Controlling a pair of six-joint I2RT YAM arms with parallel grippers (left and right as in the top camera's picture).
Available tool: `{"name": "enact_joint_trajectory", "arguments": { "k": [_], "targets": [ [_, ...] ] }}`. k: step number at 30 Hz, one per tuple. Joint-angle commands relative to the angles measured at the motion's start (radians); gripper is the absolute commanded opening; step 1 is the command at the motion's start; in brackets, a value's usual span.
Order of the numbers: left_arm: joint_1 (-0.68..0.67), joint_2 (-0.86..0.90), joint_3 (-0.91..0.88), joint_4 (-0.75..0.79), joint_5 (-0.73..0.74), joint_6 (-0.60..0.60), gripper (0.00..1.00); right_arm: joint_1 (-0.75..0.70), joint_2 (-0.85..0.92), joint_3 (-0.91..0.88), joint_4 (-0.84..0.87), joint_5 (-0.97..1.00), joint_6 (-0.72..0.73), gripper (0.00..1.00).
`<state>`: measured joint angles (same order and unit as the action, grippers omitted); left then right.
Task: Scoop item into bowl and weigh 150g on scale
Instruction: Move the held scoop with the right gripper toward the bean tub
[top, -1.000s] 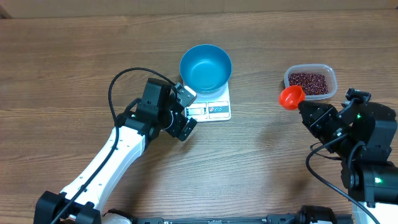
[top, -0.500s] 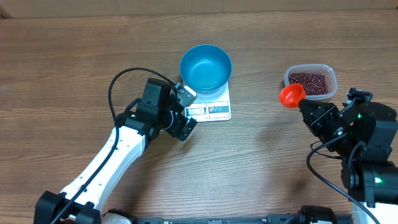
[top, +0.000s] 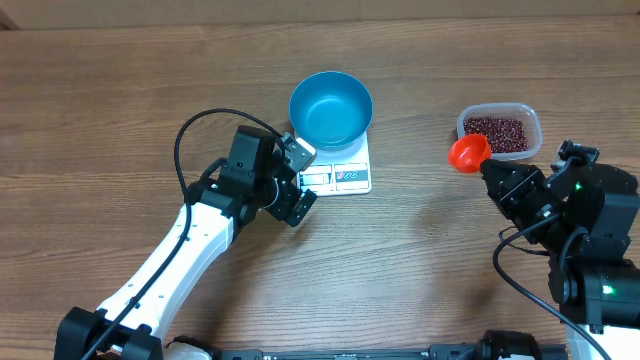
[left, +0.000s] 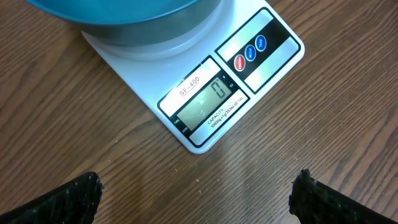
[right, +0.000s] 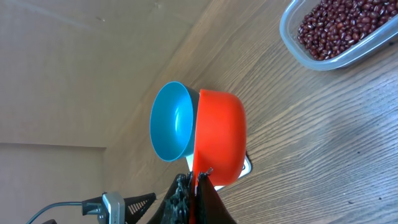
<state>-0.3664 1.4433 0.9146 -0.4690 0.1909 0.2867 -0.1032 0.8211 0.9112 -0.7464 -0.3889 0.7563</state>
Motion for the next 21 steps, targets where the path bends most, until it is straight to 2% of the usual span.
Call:
{"name": "enact_joint_trajectory", "arguments": {
  "k": [1,15,21],
  "targets": [
    [0.0,0.008,-0.011,0.006,0.011,-0.006,1.0,-0.004,-0.01,0.035,0.011,-0.005,0.003,0.04],
    [0.0,0.008,-0.011,0.006,0.011,-0.006,0.99,-0.004,-0.01,0.035,0.056,-0.042,-0.005,0.04],
    [0.0,0.008,-0.011,0.006,0.011,-0.006,1.0,-0.004,-0.009,0.038,0.049,-0.059,-0.094,0.04]
  ]
}}
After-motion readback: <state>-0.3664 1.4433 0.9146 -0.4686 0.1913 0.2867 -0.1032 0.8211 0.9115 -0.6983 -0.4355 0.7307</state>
